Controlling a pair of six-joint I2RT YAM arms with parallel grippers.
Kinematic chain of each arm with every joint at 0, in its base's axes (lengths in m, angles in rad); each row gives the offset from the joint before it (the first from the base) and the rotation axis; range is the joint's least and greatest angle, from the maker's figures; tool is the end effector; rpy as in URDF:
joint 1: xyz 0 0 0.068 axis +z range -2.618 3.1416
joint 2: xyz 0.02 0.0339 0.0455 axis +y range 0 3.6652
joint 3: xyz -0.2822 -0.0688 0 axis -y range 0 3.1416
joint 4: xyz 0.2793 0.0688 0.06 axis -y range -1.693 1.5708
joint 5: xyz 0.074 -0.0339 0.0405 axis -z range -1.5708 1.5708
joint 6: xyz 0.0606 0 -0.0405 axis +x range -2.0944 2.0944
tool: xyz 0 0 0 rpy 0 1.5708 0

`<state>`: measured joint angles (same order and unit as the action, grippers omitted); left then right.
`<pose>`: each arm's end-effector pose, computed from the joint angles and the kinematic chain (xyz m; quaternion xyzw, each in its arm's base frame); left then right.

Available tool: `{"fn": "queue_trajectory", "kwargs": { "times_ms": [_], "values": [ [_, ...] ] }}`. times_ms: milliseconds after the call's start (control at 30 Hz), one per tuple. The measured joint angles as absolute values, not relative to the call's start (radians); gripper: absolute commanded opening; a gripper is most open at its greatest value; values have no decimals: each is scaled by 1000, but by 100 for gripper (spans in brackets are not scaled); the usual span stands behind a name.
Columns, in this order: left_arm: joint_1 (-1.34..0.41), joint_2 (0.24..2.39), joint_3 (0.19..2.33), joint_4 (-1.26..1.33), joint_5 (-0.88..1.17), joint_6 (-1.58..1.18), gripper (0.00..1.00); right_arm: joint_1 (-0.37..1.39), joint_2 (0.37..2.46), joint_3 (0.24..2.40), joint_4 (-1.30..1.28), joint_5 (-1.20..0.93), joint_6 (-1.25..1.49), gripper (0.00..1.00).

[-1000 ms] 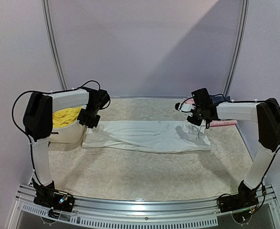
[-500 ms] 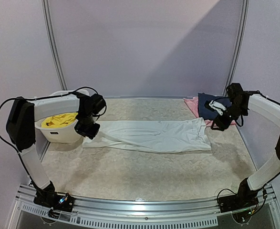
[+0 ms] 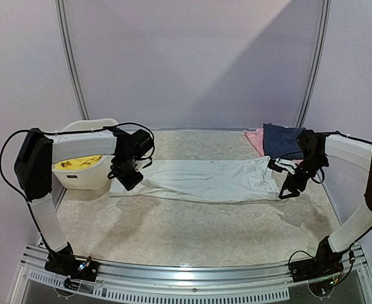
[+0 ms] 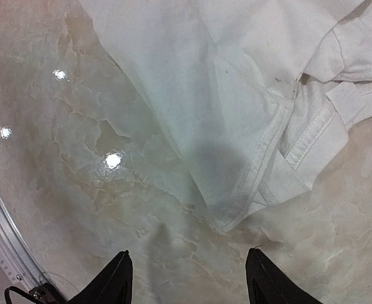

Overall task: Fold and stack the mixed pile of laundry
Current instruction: Move the rectangle-folded T-shirt to the center of the board.

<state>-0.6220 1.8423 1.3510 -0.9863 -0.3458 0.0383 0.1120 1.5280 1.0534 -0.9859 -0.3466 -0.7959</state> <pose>0.3228 -0.2061 0.1761 0.3114 0.9335 0.1514 0.0934 0.2940 0.0538 0.1910 -0.4398 0.8797 0.1440 0.1089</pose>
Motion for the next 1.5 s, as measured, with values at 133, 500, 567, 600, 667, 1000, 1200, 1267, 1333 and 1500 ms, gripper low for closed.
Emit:
{"fn": "queue_trajectory", "kwargs": {
  "times_ms": [133,500,567,600,667,1000,1200,1267,1333,1500],
  "values": [
    [-622,1845,1319,-938,-395,124,49,112,1612,1056,-944,-337,-794,59],
    [-619,1966,1305,-894,-522,263,42,112,1709,1074,-888,-301,-803,35],
    [-619,1980,1299,-894,-539,273,41,112,1711,1074,-888,-299,-810,32],
    [-619,1988,1297,-893,-548,278,41,112,1711,1074,-888,-297,-813,27],
    [-619,1998,1294,-891,-565,284,40,112,1715,1074,-886,-295,-818,19],
    [-617,2015,1292,-857,-615,313,23,110,1769,1074,-875,-290,-841,0],
    [-622,2012,1258,-875,-614,293,13,92,1769,1072,-888,-291,-854,0],
    [-623,2001,1246,-889,-610,281,12,77,1761,1065,-894,-290,-862,0],
    [-624,1987,1238,-907,-607,268,12,59,1743,1055,-902,-290,-872,0],
    [-630,1936,1221,-966,-568,232,12,26,1687,1021,-924,-281,-893,0]
  ]
}}
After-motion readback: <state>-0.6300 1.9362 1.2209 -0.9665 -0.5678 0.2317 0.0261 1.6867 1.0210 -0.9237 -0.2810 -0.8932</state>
